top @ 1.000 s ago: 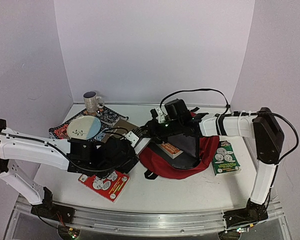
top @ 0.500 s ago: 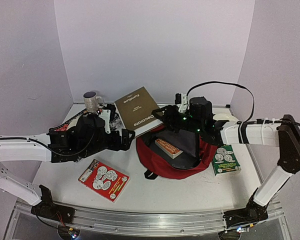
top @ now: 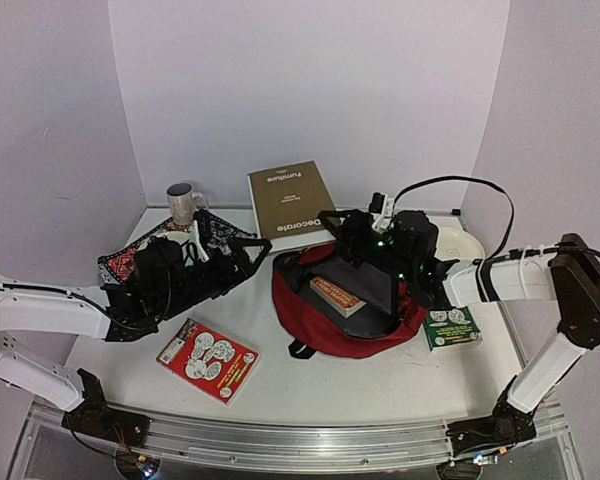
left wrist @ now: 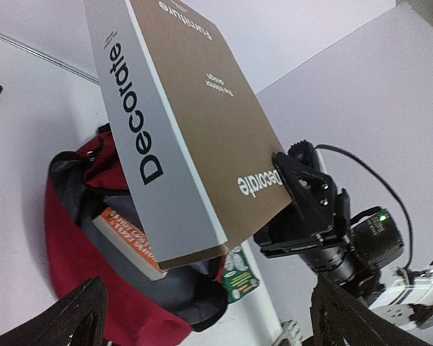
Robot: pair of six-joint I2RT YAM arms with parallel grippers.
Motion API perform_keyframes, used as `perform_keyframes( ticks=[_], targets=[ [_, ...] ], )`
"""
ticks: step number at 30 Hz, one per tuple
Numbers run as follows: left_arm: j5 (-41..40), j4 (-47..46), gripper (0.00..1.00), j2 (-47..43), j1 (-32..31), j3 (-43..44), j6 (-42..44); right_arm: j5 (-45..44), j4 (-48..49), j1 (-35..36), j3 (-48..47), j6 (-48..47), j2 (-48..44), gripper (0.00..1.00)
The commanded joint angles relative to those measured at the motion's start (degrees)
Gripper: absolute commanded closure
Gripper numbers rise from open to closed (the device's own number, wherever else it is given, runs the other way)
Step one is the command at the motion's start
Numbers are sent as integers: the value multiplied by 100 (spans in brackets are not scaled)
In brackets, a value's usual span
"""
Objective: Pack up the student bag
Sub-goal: Pass from the right arm to the left
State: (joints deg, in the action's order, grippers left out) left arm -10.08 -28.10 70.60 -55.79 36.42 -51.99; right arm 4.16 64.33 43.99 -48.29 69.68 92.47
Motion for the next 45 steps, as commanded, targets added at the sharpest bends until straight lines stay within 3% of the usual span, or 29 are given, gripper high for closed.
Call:
perform_keyframes(
  ticks=[1,11,17,26,30,32,38,45],
  targets=[
    [225,-1687,1,226,84,-230,-792,-16,1231,81,-78,248,-50,70],
    [741,-2434,2,849,401,25,-1261,160,1349,143,-118,178,34,69],
    [1075,-3054,9,1224,575,107,-1575,346,1439,143,-160,185,165,69],
    [1505,-3917,51,1770,837,131,-2225,455,1450,139,-136,-25,325,65],
    [1621,-4033,73,1858,940,72,-2322,575,1409,118,-176,-289,401,54],
    [1687,-4043,79,1855,1038,-2,-2363,704,1278,50,-214,-510,415,47],
    [2109,-4055,82,1845,1412,-176,-2337,1266,476,-349,-212,-1326,258,25],
    [2888,-4047,73,1884,1804,-223,-2273,927,-2649,-589,-851,-3294,-291,7]
  ],
)
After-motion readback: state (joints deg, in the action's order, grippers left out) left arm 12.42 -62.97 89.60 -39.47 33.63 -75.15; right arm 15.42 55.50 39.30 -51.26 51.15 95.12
